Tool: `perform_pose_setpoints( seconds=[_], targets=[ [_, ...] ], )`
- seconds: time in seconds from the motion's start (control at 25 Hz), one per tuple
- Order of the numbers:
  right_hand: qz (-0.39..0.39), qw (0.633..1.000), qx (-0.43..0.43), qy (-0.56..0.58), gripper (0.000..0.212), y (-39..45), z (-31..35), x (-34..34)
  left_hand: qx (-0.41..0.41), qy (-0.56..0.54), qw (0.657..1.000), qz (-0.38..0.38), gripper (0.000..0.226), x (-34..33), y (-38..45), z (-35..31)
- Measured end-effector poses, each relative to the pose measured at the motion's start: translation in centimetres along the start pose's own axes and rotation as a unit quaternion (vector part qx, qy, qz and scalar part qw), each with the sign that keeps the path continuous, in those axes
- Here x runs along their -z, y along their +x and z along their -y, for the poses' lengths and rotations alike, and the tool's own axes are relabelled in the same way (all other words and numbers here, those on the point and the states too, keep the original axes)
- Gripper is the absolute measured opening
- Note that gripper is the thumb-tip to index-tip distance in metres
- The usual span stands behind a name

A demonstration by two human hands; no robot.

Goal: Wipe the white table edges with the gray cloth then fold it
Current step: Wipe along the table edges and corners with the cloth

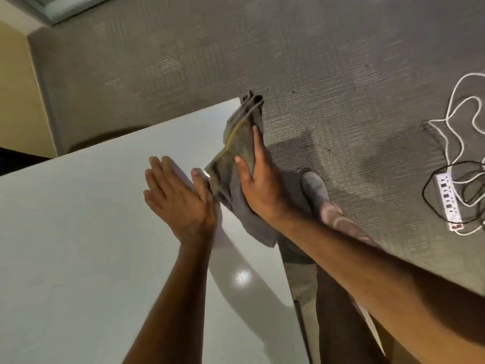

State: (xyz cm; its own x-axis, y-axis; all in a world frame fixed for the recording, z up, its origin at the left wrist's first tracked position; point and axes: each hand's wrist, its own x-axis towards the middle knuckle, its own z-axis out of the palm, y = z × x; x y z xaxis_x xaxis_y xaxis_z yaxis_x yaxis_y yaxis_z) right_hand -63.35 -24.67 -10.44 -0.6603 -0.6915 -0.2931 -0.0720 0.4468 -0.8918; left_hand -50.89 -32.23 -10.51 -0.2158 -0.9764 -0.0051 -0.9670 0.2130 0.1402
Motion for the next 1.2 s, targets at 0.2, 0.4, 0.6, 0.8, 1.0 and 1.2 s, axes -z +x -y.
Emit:
perform_pose_setpoints(
  seconds=[0.2, 0.4, 0.6, 0.8, 1.0, 1.2],
  targets=[
    [0.002, 0.998, 0.053, -0.016, 0.063, 9.8, 2.6, -0.5, 0.005, 0.008, 1.0, 0.011, 0.067, 0.3, 0.1, -0.4],
    [0.005, 0.998, 0.062, -0.019, 0.064, 8.1, 2.0, -0.1, 0.01, 0.008, 1.0, 0.013, 0.065, 0.7, -0.1, -0.6],
    [-0.02, 0.999, 0.038, -0.021, 0.068, -8.4, -3.7, 0.0, 0.005, 0.003, 1.0, 0.008, 0.069, 0.7, -0.1, -0.4],
    [-0.043, 0.995, -0.044, -0.075, 0.066, -22.1, -7.5, 0.0, 0.004, -0.01, 1.0, 0.001, 0.073, 0.2, -0.1, -0.3],
    [-0.039, 0.995, -0.02, -0.087, 0.069, -15.4, -5.4, -0.3, 0.006, -0.001, 1.0, 0.003, 0.066, -0.2, 0.1, 0.2],
    [-0.027, 0.999, 0.017, -0.043, 0.073, -3.3, -1.0, 0.0, 0.004, -0.016, 1.0, 0.01, 0.069, 0.2, -0.1, 0.0]
  ],
)
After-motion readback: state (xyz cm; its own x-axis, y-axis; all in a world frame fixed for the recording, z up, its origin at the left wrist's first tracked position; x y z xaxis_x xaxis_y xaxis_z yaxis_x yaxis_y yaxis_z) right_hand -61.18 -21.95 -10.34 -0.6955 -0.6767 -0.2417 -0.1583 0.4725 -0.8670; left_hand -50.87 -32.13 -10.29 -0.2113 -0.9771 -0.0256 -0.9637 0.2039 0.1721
